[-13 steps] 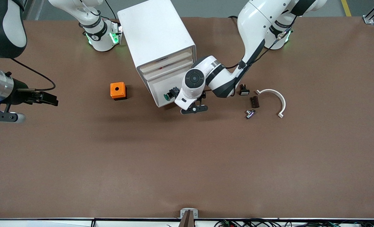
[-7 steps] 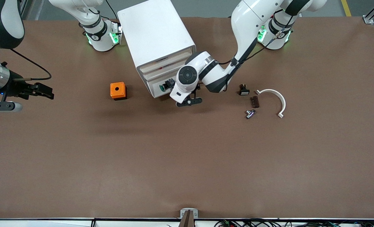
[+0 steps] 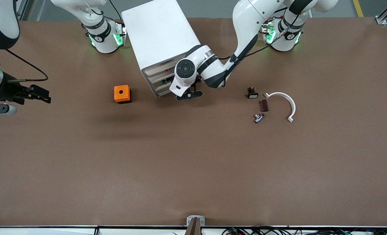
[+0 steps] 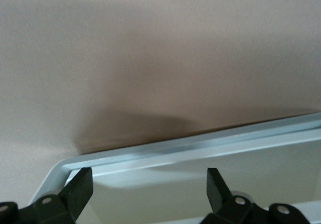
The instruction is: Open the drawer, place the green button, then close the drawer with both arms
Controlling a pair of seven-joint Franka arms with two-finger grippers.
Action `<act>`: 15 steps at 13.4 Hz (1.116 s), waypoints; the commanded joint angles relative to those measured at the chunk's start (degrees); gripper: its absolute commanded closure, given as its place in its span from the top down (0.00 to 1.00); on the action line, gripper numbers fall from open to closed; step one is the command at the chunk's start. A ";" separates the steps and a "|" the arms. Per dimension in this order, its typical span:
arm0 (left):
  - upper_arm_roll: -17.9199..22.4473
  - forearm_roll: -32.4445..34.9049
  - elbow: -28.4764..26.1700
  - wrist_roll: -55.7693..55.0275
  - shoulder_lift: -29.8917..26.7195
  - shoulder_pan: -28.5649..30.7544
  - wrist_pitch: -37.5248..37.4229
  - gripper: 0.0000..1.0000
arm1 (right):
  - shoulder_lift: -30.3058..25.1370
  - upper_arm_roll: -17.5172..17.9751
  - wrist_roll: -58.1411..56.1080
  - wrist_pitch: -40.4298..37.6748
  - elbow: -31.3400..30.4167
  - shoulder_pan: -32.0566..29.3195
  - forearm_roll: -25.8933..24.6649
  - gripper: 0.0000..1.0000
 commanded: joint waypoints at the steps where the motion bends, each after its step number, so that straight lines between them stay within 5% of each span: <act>1: -0.13 -1.19 -0.15 -0.62 -0.40 -0.58 -1.14 1.00 | -0.72 1.16 -0.20 -0.76 3.06 -1.36 -0.94 1.00; 7: 2.86 0.13 3.09 -0.19 -3.91 8.44 -2.10 1.00 | -0.54 1.16 -0.38 -1.55 5.70 -1.45 -0.94 1.00; 15: 2.95 14.81 6.79 6.65 -15.41 27.44 -11.23 1.00 | -0.46 1.07 -0.64 -3.04 7.54 -2.51 -0.94 1.00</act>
